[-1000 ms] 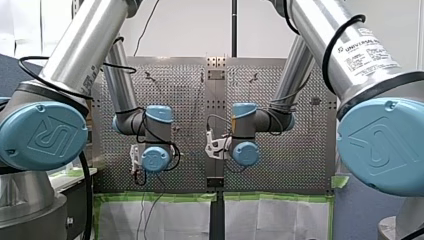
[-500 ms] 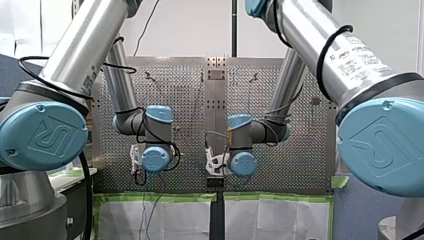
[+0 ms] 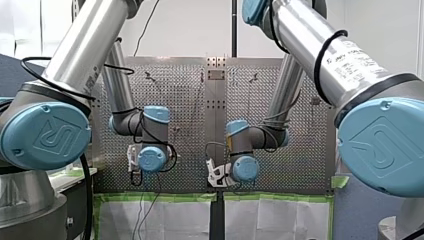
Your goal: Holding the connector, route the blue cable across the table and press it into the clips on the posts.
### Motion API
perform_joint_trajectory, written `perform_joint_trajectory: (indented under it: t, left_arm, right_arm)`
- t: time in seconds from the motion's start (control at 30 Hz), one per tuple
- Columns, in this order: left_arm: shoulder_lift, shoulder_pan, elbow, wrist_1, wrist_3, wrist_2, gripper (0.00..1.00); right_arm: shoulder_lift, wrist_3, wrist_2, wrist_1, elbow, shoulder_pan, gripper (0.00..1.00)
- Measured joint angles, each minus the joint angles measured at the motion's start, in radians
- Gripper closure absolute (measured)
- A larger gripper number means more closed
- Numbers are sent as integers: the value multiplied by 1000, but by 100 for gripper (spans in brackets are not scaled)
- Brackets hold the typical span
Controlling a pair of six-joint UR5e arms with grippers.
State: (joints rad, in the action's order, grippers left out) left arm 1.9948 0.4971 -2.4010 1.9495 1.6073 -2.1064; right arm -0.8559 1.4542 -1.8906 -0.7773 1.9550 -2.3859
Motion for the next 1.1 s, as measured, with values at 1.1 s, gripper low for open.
perform_joint_trajectory:
  t: [1.1]
  left_arm:
    - [-284,-90,36,284,29,-10,100]
  right_arm:
    - [-269,112,227,259,-209,-19,100]
